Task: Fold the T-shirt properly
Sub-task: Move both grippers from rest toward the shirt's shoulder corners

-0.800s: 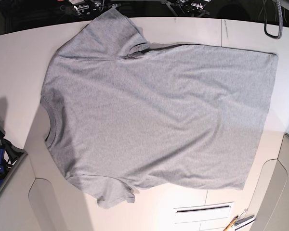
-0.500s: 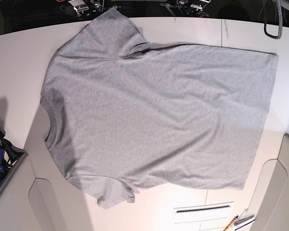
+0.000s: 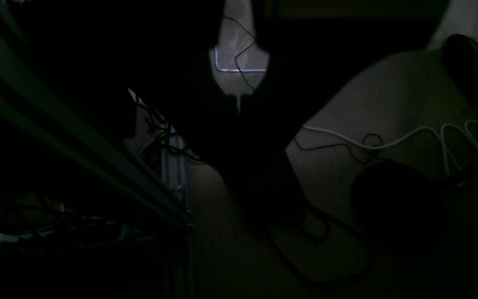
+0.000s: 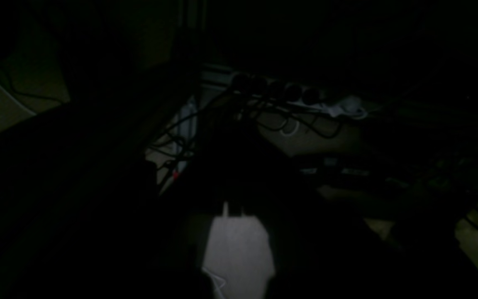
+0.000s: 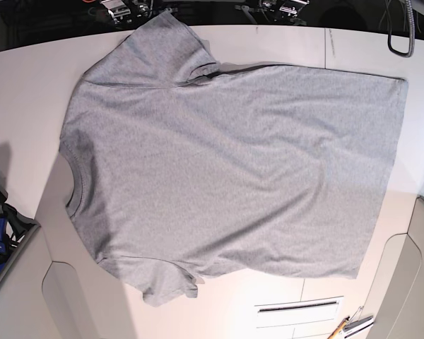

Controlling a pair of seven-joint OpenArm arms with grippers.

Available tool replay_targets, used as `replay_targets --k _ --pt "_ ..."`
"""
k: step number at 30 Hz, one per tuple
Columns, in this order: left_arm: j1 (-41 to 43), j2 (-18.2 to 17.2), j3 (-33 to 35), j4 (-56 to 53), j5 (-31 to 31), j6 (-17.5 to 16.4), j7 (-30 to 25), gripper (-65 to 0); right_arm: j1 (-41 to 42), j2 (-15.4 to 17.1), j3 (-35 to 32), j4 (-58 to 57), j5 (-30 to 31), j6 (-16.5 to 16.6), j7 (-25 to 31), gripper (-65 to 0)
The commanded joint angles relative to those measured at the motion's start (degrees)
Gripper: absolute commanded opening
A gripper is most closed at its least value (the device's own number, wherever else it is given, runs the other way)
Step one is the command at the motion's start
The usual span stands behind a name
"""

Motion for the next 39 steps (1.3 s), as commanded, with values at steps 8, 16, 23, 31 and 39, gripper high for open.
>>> replay_targets --k 8,16,23,31,39 --pt "-0.13 0.11 0.00 0.37 0.11 0.17 -0.52 -65.0 0.28 0.13 0.13 0.44 0.00 -0.22 0.44 -65.0" --pt "1.86 -1.07 0.00 0.37 0.11 0.13 -2.03 -65.0 -0.59 1.75 0.13 2.10 -4.50 -0.26 0.63 -65.0" --pt "7.67 -5.51 0.00 3.23 0.09 -3.30 -4.33 -65.0 -5.09 5.38 0.15 8.11 -4.48 -0.26 0.63 -65.0" --pt "22.29 -14.93 0.00 21.22 -0.15 -6.29 -4.17 -65.0 -17.33 11.65 0.15 24.50 -2.56 -0.26 0.59 -65.0" --pt "40.70 -24.70 -5.88 46.73 -3.61 -7.76 -3.54 -65.0 -36.26 19.04 4.02 52.46 -1.46 -0.24 0.57 -65.0"
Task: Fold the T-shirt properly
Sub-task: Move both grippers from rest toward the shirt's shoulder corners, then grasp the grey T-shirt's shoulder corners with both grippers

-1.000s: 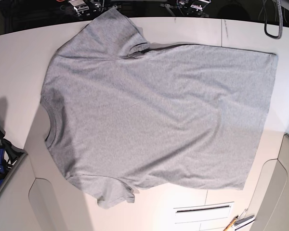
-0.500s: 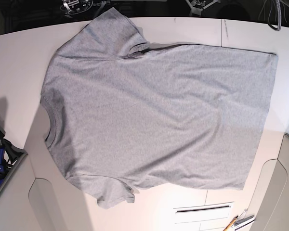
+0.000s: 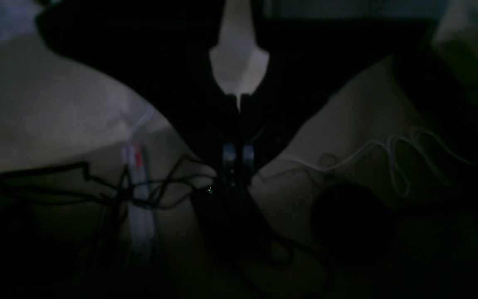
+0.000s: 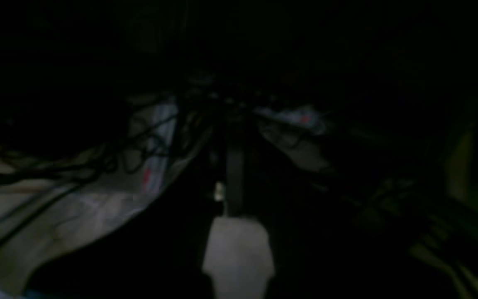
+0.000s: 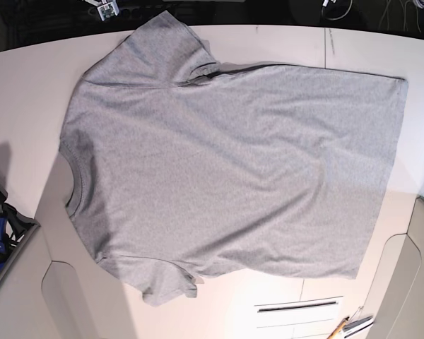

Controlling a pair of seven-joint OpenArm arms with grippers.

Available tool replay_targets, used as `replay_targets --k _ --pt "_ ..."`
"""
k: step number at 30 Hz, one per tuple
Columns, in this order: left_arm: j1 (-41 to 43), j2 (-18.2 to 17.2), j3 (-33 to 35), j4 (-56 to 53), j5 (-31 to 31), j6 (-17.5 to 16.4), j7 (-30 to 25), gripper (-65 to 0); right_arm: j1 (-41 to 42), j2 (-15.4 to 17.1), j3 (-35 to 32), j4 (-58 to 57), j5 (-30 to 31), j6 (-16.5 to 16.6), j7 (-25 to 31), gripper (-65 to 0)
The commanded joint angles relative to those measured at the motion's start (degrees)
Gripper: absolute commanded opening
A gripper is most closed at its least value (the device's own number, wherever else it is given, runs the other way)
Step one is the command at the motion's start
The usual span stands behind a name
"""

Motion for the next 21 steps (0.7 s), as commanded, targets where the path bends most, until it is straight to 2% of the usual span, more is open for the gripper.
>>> replay_targets --k 1,4,7,11,12,16,19,21 --pt "3.48 -1.64 -2.10 3.26 0.26 -1.36 -0.55 -65.0 -2.93 0.98 1.64 4.50 0.37 0.57 1.44 -65.0" --pt "10.49 -3.93 -8.94 12.94 -0.28 -7.80 0.55 -65.0 -9.90 2.19 7.02 16.55 1.36 0.59 1.20 -65.0" --pt "16.06 -5.33 -16.28 21.73 -4.20 -15.58 4.72 -65.0 -15.52 3.54 12.44 27.41 4.57 0.63 0.00 -65.0" --pt "20.09 -5.55 -26.32 30.38 -10.78 -28.65 12.28 -65.0 -20.09 4.39 20.02 38.64 8.00 2.25 -1.75 -65.0" --pt "20.44 -5.53 -28.70 31.82 -13.00 -29.83 14.29 -65.0 -20.65 4.39 21.92 40.76 9.29 2.82 -1.84 -65.0" --pt "20.83 -5.16 -36.44 35.26 -24.11 -29.83 21.55 -65.0 -20.65 4.17 29.07 45.62 15.32 3.61 -2.84 -65.0" --pt "20.83 -4.11 -40.70 35.93 -30.69 -29.83 23.47 -65.0 -18.62 2.58 33.99 45.57 21.55 3.76 -4.92 -65.0" --pt "20.63 -3.41 -42.69 35.93 -33.31 -29.83 23.47 -65.0 -15.98 0.35 36.94 44.48 26.95 5.40 -7.08 -65.0"
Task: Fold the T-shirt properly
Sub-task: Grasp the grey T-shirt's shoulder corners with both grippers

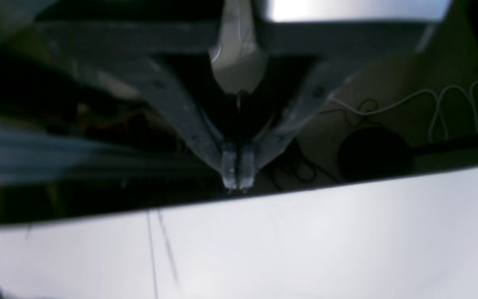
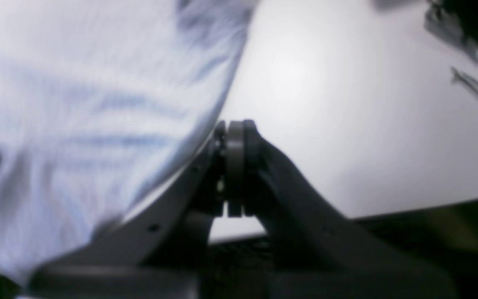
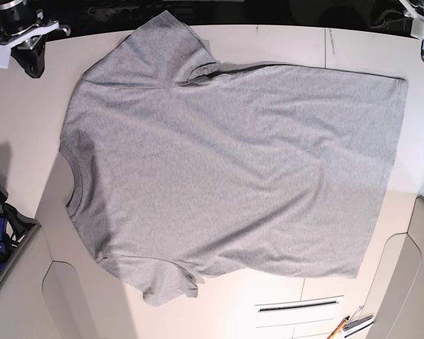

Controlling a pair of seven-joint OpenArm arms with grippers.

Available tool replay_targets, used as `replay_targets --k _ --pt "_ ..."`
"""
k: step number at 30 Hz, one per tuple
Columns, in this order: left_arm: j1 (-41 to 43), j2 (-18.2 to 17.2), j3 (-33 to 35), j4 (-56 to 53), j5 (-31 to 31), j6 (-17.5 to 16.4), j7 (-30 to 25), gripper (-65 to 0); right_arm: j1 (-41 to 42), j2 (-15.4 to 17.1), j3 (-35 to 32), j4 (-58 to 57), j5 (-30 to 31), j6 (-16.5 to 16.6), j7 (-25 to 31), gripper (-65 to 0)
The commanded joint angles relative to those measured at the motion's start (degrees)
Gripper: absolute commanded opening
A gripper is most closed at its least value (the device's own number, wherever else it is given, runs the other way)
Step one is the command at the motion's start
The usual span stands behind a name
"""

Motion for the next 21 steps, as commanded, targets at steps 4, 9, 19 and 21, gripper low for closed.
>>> replay_targets --k 4,9,19,21 --pt "0.66 -0.35 -1.27 0.55 -2.84 -0.52 -0.59 -65.0 5.57 -5.16 3.89 -3.52 10.12 5.95 -3.91 -65.0" --pt "-0.39 -0.37 -1.27 0.55 -2.89 -0.52 1.88 -65.0 9.94 -10.08 4.02 -7.76 17.20 8.39 -7.48 -65.0" --pt "-4.28 -0.39 -1.27 0.57 -2.93 -0.52 6.47 -65.0 10.03 -12.55 3.87 -7.91 11.52 8.44 -9.25 -35.3" --pt "-4.90 -0.37 -1.27 0.55 -2.95 -0.52 6.62 -64.6 10.05 -12.52 3.87 -7.91 10.99 8.41 -9.27 -35.3"
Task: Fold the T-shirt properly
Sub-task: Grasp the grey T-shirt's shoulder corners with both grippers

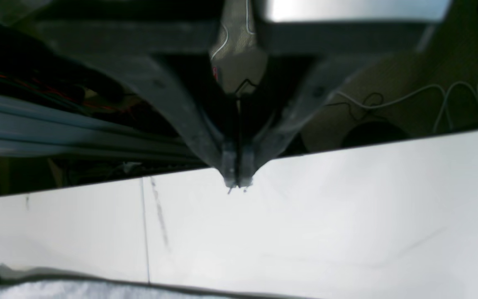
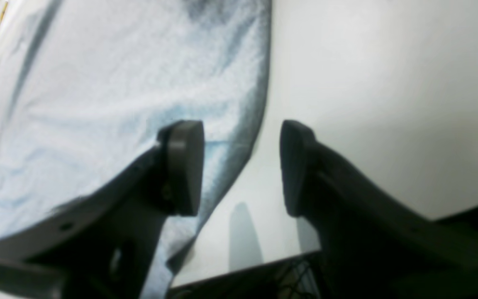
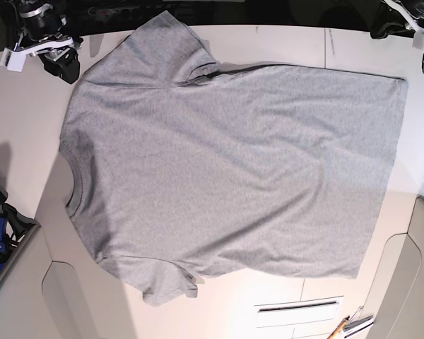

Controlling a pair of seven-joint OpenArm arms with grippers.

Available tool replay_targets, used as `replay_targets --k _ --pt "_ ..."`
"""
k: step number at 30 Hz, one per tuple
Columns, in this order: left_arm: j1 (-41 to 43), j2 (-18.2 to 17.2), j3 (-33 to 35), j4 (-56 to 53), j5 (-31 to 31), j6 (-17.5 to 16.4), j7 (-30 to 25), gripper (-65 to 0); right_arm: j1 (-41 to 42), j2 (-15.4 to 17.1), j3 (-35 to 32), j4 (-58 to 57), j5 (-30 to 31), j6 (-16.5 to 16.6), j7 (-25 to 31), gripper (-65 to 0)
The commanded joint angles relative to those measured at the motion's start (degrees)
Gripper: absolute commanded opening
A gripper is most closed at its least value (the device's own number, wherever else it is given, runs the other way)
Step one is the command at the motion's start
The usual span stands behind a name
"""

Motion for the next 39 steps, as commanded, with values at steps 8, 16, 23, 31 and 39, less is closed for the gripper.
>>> replay_targets --k 8,16,23,31,39 --pt "-2.86 -0.59 -0.57 0.61 -6.40 -0.52 5.44 -43.5 3.39 0.09 0.15 -1.09 -1.20 0.72 -2.38 -35.3" --pt "-4.72 -0.59 -0.57 0.61 -8.87 -0.52 9.70 -43.5 7.63 0.00 -0.09 -8.72 0.22 3.34 -3.13 -35.3" --pt "-5.20 -0.61 -0.57 0.63 -10.75 -0.52 9.86 -43.5 8.57 -2.34 -1.88 -10.75 1.95 4.33 -3.80 -35.3" --pt "-5.33 -0.59 -0.57 0.61 -10.75 -0.52 9.86 -43.5 9.07 -2.89 -6.43 -10.75 1.64 4.26 -3.74 -35.9" --pt "-5.40 -0.59 -1.46 0.63 -11.56 -0.52 9.62 -43.5 9.03 -2.89 -6.75 -10.75 -0.81 4.15 -3.74 -65.0"
